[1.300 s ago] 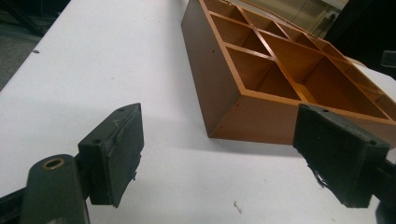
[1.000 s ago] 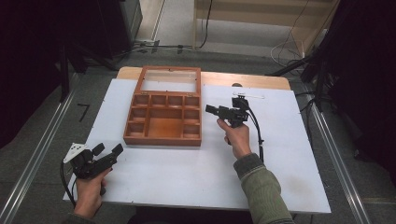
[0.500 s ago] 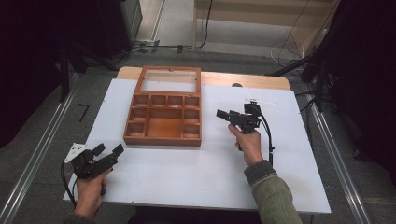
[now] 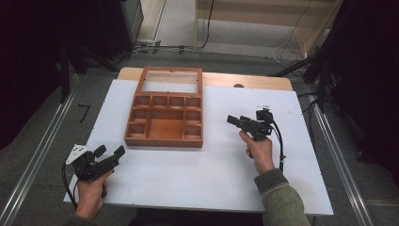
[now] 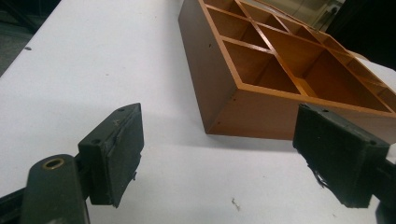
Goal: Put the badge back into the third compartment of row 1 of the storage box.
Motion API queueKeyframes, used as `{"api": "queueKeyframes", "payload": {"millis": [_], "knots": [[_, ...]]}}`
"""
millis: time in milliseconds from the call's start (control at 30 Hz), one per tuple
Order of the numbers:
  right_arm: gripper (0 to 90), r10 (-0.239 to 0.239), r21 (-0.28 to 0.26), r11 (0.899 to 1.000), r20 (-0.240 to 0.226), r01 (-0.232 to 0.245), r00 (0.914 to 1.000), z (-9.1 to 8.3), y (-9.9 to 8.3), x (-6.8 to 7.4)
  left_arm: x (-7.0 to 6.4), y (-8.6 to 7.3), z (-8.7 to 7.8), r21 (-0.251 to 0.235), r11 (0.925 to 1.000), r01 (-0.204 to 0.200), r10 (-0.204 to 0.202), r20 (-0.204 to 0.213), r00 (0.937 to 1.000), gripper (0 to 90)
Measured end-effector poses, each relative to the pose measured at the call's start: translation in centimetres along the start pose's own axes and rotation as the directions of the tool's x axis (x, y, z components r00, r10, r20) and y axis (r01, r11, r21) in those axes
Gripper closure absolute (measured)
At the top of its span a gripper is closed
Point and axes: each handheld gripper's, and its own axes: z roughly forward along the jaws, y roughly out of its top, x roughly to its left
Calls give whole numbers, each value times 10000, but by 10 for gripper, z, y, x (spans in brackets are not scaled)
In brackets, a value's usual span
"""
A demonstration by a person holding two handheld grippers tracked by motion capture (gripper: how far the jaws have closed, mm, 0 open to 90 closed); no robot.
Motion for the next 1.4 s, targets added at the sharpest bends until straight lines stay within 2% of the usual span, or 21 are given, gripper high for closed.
{"api": "queueKeyframes", "payload": {"millis": [567, 800, 1200, 1400], "knots": [[213, 358, -441, 9984, 292, -345, 9989, -41, -21, -30, 0, 0, 1, 56, 10000, -16, 16, -69, 10000, 166], [214, 424, -588, 9975, 555, -391, 9976, -54, -27, -38, 0, 0, 1, 71, 10000, -15, 15, -28, 10000, 166], [214, 595, -740, 9957, 531, -555, 9968, -72, -34, -46, 0, 0, 1, 62, 10000, -1, 1, -35, 10000, 165], [213, 695, -768, 9950, 666, -643, 9954, -82, -38, -53, 0, 0, 1, 77, 10000, 6, -5, -35, 10000, 166]]}}
